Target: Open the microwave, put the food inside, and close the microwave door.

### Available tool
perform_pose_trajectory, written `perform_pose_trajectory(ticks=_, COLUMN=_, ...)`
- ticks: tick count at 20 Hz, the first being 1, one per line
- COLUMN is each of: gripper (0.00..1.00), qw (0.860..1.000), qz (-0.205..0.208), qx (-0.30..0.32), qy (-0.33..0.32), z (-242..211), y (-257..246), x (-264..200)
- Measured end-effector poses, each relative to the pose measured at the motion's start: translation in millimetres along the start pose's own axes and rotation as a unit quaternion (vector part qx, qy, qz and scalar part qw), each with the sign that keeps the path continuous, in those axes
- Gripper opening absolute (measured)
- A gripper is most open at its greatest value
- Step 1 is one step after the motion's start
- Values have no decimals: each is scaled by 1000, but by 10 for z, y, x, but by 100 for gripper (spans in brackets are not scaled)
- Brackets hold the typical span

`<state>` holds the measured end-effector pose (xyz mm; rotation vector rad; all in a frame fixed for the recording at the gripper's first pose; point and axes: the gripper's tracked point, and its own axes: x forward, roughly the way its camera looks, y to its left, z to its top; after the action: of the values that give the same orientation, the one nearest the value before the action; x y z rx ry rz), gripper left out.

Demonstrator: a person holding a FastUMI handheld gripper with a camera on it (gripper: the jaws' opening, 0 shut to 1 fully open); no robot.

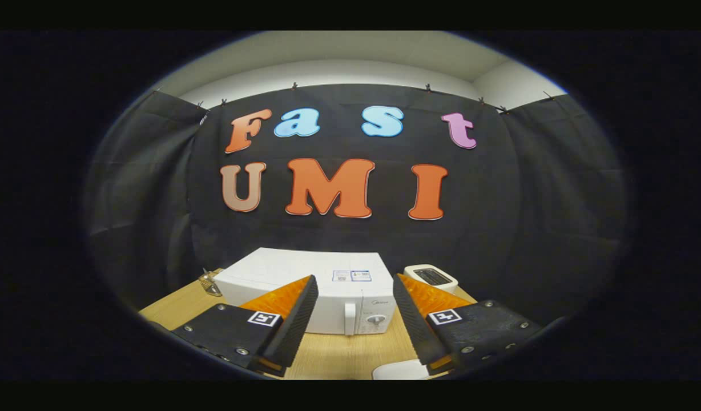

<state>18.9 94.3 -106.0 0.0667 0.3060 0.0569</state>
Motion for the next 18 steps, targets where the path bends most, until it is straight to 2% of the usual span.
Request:
perform_pose_trajectory(ticks=2, gripper=85, qw=1000, qz=-5, qx=-4, qy=-2, z=19, y=-53, x=-15)
perform_pose_trajectory(ticks=6, gripper=89, qw=1000, qz=-15, qx=-2, qy=2, z=6, y=-177, x=-40)
perform_pose_trajectory(ticks=18, gripper=90, qw=999, qz=-44, qx=18, qy=0, z=36, y=-627, x=-103)
